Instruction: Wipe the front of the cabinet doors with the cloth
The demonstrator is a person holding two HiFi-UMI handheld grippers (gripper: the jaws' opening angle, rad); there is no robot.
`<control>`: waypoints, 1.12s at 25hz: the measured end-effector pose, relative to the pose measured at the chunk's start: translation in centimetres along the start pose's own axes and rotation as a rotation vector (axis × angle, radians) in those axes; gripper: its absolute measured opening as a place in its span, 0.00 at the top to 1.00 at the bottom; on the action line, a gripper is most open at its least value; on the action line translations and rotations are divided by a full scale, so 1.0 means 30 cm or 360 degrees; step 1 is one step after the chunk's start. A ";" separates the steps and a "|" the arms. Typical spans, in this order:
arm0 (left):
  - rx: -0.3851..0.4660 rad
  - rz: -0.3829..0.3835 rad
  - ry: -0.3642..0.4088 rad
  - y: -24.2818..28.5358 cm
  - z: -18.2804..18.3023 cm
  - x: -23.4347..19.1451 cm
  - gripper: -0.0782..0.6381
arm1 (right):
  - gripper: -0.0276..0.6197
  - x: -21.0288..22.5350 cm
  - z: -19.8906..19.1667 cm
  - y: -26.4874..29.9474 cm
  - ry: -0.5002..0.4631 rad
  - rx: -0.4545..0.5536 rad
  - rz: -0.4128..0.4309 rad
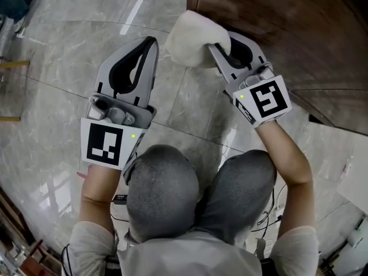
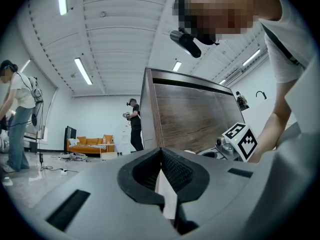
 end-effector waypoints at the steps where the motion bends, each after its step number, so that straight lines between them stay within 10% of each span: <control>1: -0.0002 -0.0001 0.0003 0.003 -0.001 0.000 0.87 | 0.83 0.008 0.000 -0.007 0.0016 -0.0001 -0.0004; 28: -0.0022 -0.0154 0.0040 0.210 0.039 0.255 0.87 | 0.83 0.273 -0.083 -0.439 0.0179 0.0022 -0.0265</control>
Point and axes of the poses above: the fingertips, and each gripper's own axes: y forward along the fingers, x to its right, z out of its top, the point moved 8 cm from there along -y, backward along the fingers, and after that the axes turned 8 degrees about -z, right-handed, at the moved point
